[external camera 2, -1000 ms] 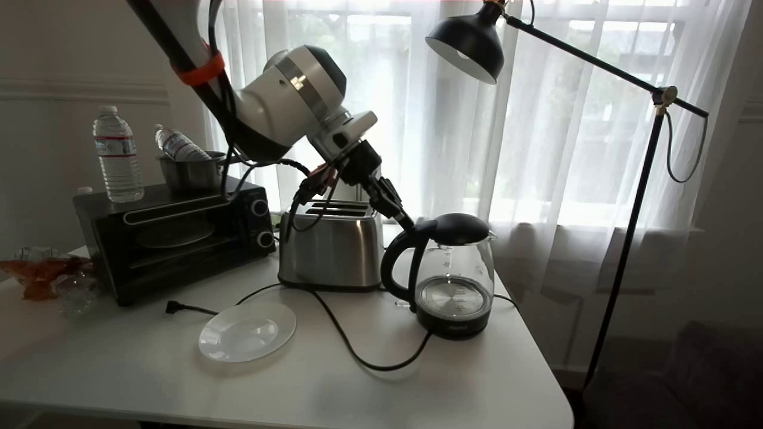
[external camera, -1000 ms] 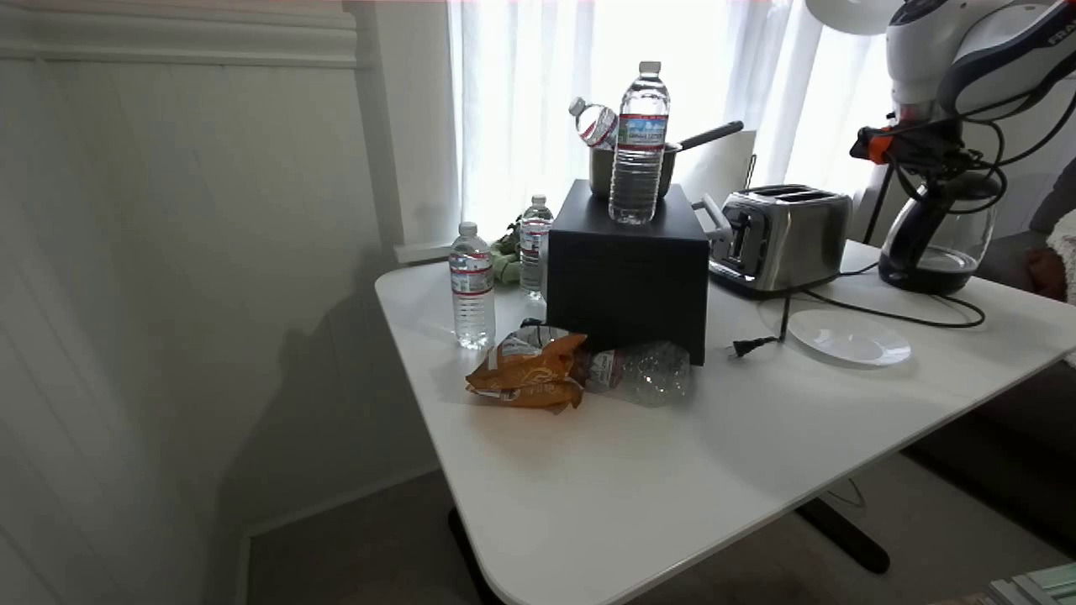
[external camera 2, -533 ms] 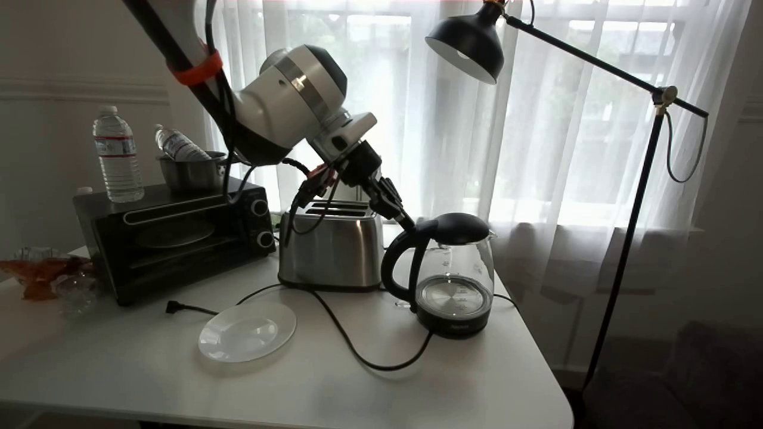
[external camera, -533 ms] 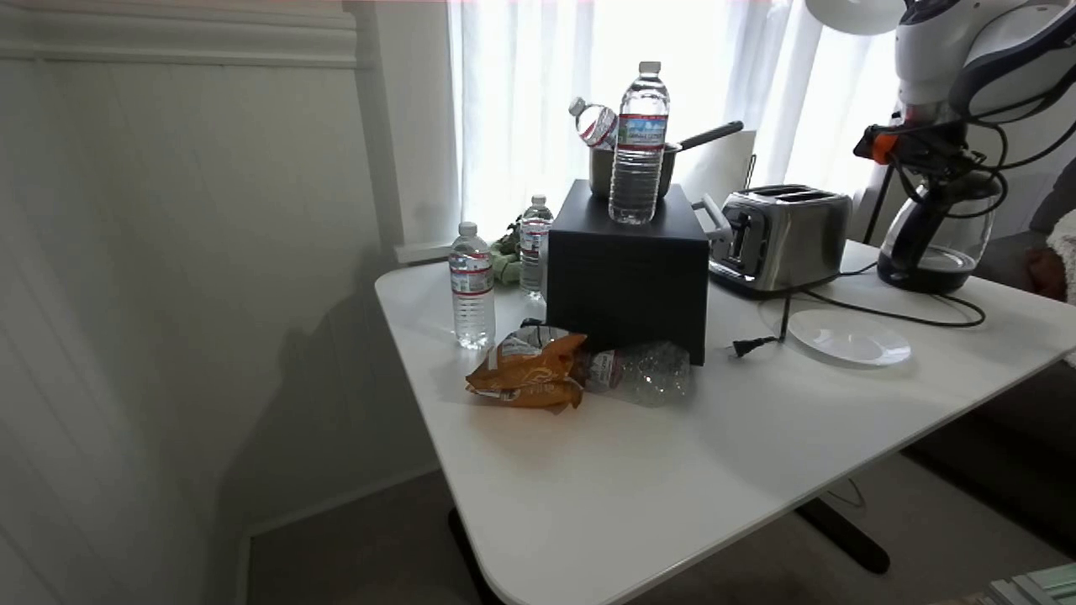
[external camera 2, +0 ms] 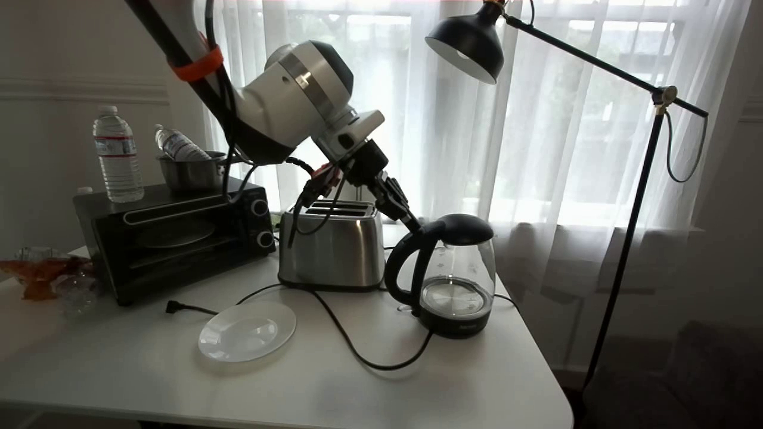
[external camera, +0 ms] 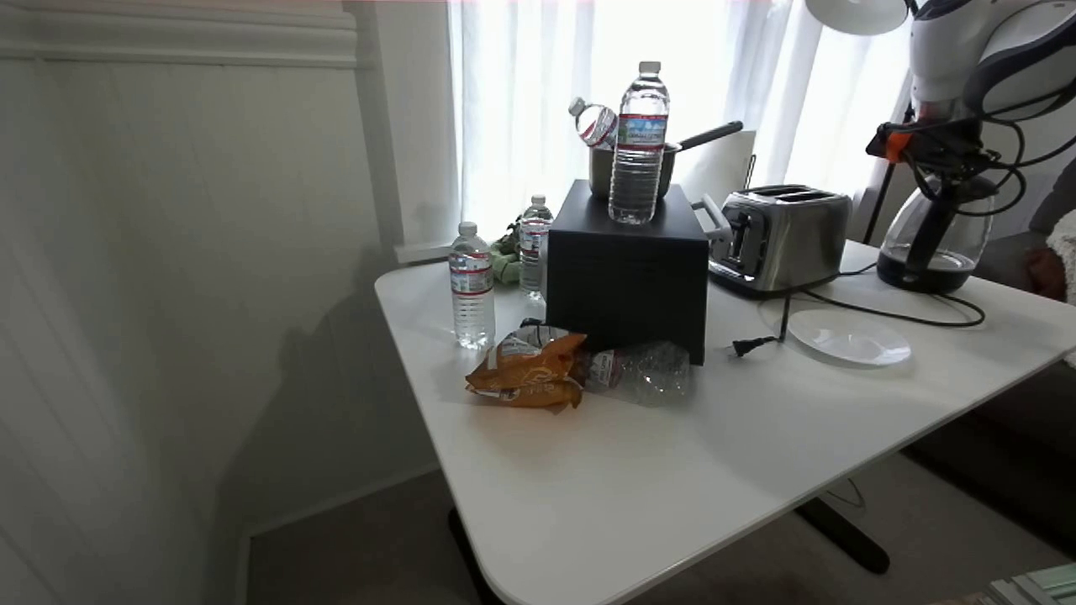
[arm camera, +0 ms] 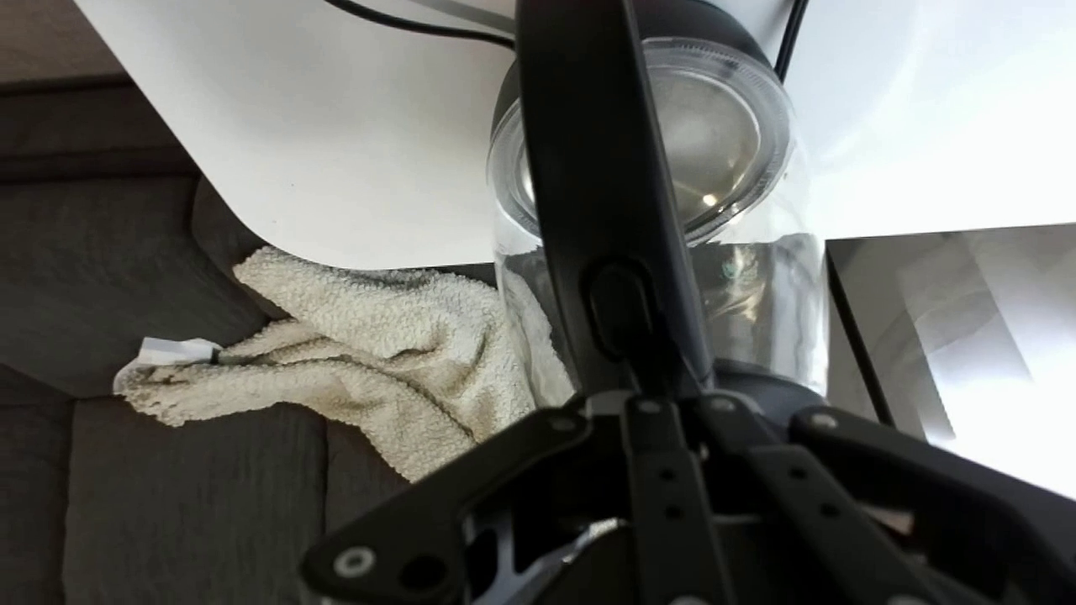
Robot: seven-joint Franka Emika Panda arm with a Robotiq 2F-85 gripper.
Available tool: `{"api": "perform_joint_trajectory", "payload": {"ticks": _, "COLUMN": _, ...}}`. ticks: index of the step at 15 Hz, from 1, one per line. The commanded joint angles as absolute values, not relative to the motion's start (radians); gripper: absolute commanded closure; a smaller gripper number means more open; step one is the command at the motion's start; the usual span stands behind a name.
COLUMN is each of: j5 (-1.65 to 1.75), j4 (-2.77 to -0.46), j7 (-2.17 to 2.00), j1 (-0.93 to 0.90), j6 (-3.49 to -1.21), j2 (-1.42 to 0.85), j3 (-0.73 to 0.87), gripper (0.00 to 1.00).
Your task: Press the lid ejecting button of the electric kettle
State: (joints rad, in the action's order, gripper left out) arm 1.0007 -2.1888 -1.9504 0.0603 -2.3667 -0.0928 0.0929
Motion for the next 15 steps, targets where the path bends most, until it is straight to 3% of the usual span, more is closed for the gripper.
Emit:
{"api": "perform_joint_trajectory", "payload": {"ticks": 1, "j5": 0.97, "j4": -2.228, "j7": -1.909, "j1": 0.075, "j6": -2.367, "j2": -0.07, "j3": 0.101, "gripper": 0.98}}
{"api": "perform_joint_trajectory", "payload": {"ticks": 15, "j5": 1.068, "j4": -2.225, "j7": -1.93, "j1": 0.07, "j6": -2.429, "j2": -0.134, "j3": 0.102, "gripper": 0.98}}
